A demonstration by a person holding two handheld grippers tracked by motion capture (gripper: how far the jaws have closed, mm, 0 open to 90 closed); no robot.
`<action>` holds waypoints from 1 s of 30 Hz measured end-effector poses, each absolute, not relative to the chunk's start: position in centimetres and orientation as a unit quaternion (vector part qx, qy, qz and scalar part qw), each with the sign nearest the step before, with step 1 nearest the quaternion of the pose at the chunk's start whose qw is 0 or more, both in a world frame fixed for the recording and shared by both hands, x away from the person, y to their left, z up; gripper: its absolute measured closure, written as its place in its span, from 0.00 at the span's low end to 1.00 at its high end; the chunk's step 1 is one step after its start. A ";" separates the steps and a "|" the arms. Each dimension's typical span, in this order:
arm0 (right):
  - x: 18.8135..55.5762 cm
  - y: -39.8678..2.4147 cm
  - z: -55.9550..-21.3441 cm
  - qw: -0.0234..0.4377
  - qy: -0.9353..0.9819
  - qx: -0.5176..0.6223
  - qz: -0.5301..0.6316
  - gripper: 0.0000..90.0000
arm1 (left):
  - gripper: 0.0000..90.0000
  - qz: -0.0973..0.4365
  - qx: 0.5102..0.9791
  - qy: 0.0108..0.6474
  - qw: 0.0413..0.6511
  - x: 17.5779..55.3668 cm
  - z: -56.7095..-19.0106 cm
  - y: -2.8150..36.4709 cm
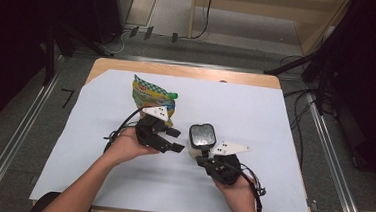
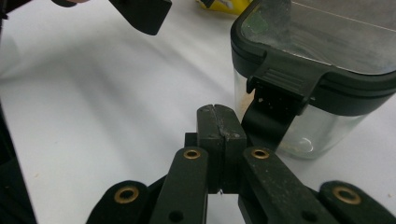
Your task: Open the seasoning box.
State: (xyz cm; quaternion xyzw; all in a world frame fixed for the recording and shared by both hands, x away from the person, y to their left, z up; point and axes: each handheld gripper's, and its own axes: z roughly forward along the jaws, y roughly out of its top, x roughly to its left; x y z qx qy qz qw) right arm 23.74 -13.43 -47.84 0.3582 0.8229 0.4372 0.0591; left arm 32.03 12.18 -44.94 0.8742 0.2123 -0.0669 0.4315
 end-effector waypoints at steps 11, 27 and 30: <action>23.9 -14.3 -48.1 0.061 0.824 0.369 0.425 1.00 | 0.42 -0.067 0.875 0.212 0.430 32.0 -45.0 12.1; 24.7 -17.6 -48.0 0.062 0.811 0.400 0.424 1.00 | 0.44 -0.068 0.881 0.208 0.419 31.9 -45.3 11.7; 25.0 -18.3 -48.0 0.064 0.806 0.411 0.421 1.00 | 0.44 -0.068 0.881 0.209 0.419 31.9 -45.3 11.7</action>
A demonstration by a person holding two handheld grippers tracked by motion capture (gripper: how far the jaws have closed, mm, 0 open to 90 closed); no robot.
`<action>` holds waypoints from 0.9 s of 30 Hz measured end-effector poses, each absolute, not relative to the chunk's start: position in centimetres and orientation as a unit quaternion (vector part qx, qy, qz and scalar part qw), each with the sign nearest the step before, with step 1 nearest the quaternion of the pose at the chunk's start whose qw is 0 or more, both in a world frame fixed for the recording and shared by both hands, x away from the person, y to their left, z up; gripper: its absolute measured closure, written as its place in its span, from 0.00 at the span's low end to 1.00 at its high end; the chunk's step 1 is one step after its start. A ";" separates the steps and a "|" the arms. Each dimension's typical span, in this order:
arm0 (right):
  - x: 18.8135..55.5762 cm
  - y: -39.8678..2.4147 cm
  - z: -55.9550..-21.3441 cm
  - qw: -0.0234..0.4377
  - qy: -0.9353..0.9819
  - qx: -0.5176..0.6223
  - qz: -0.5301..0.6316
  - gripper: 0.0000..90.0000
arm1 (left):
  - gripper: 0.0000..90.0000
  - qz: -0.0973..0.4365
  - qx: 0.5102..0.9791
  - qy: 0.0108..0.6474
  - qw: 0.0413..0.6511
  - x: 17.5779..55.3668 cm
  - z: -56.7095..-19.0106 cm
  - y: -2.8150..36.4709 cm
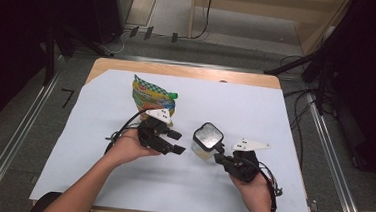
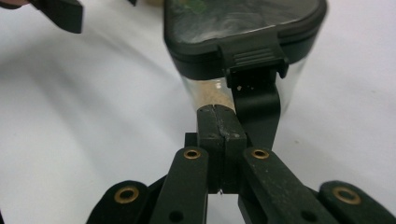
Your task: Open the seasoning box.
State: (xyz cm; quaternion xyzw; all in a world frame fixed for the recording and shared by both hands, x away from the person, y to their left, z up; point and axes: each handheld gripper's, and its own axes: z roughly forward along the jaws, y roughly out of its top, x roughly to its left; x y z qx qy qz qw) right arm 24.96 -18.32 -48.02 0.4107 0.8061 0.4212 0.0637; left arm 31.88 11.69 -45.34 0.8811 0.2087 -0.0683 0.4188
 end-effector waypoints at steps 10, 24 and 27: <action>25.9 -20.2 -48.1 0.065 0.797 0.431 0.417 1.00 | 0.45 -0.068 0.881 0.209 0.419 31.8 -45.4 11.5; 27.9 -21.9 -48.4 0.078 0.786 0.455 0.411 1.00 | 0.44 -0.064 0.883 0.205 0.418 31.6 -45.4 10.7; 27.5 -22.6 -47.8 0.088 0.782 0.458 0.413 1.00 | 0.40 -0.061 0.879 0.210 0.425 31.7 -45.0 10.6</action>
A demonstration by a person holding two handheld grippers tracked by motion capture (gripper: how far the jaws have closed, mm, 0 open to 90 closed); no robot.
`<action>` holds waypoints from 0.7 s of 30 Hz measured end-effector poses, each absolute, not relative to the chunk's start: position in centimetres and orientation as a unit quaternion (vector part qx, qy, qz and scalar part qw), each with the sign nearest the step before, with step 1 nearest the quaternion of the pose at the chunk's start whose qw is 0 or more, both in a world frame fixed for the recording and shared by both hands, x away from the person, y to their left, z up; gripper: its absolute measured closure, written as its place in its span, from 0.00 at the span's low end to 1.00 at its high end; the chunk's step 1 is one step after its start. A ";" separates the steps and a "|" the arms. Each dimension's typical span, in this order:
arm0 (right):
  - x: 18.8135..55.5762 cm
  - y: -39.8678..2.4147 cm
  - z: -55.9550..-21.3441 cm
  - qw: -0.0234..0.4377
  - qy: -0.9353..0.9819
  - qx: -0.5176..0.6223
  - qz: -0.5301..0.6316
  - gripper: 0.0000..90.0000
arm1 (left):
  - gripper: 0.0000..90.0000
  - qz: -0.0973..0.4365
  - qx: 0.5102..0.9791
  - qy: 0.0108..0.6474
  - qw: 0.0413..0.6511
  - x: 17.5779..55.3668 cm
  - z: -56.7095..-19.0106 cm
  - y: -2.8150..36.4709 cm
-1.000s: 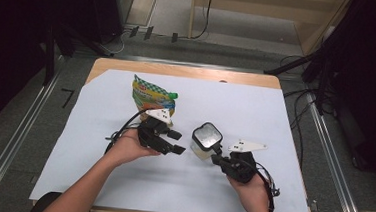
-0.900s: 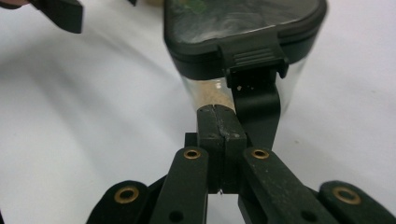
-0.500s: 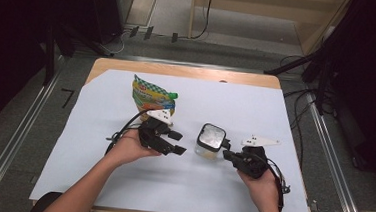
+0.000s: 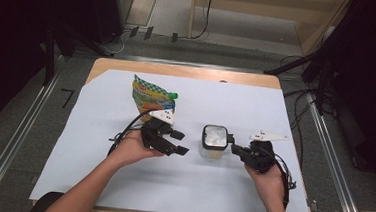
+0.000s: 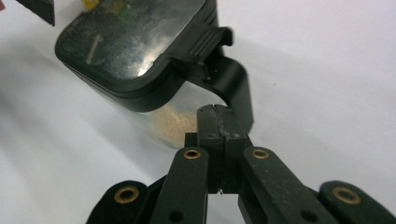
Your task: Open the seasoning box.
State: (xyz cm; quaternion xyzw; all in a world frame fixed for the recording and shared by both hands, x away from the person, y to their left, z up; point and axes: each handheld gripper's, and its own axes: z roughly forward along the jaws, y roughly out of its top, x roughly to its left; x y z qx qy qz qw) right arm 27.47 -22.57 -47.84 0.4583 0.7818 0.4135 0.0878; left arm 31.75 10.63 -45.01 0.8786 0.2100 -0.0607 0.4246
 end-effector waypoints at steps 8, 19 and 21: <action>29.3 -22.5 -48.8 0.120 0.769 0.488 0.394 1.00 | 0.34 -0.057 0.878 0.203 0.429 31.8 -44.8 9.0; 31.3 -21.5 -49.9 0.140 0.778 0.482 0.378 1.00 | 0.19 -0.073 0.879 0.208 0.423 33.5 -44.8 7.5; 31.6 -21.2 -50.0 0.129 0.781 0.475 0.384 1.00 | 0.17 -0.080 0.876 0.206 0.428 33.7 -45.0 7.5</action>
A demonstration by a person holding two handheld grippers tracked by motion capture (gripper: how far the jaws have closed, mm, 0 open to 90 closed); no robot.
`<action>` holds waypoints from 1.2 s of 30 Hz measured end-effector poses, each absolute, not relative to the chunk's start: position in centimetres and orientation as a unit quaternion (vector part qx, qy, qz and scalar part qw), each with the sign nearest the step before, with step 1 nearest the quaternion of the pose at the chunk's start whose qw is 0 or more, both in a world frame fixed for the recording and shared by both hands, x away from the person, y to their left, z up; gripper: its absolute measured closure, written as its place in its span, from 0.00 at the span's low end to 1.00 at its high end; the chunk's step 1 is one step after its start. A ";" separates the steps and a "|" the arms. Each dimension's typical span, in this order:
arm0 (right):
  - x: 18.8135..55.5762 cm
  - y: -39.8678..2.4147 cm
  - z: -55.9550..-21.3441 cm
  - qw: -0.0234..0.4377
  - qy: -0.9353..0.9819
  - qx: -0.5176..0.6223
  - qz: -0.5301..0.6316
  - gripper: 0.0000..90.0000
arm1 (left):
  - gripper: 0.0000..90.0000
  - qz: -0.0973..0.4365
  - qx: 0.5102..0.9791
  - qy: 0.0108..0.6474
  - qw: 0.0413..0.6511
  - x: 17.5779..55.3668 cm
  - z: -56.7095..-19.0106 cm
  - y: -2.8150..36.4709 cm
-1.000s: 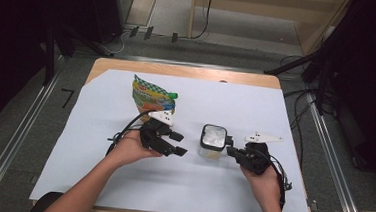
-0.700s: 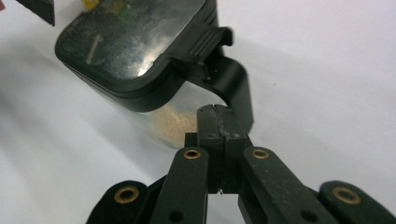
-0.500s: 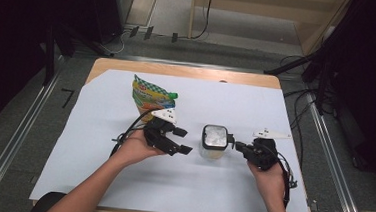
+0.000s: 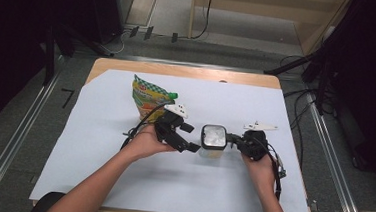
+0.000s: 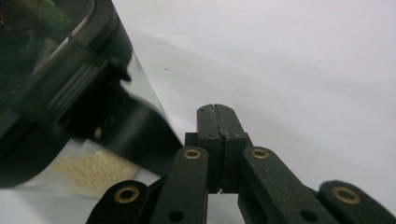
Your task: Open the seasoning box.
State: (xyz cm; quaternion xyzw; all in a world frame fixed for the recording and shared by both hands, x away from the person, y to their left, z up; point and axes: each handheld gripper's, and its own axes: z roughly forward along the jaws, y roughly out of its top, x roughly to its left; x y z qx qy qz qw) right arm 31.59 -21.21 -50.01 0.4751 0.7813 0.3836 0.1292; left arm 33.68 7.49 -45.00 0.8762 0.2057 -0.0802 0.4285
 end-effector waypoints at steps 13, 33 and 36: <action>31.3 -20.4 -49.9 0.127 0.779 0.474 0.391 1.00 | 0.17 -0.072 0.880 0.183 0.432 33.9 -45.5 6.9; 27.8 -22.0 -48.2 0.113 0.775 0.484 0.391 1.00 | 0.16 -0.042 0.895 0.134 0.422 35.0 -46.5 5.1; 27.4 -22.1 -48.2 0.107 0.774 0.486 0.391 1.00 | 0.16 -0.043 0.900 0.125 0.415 35.2 -46.5 4.8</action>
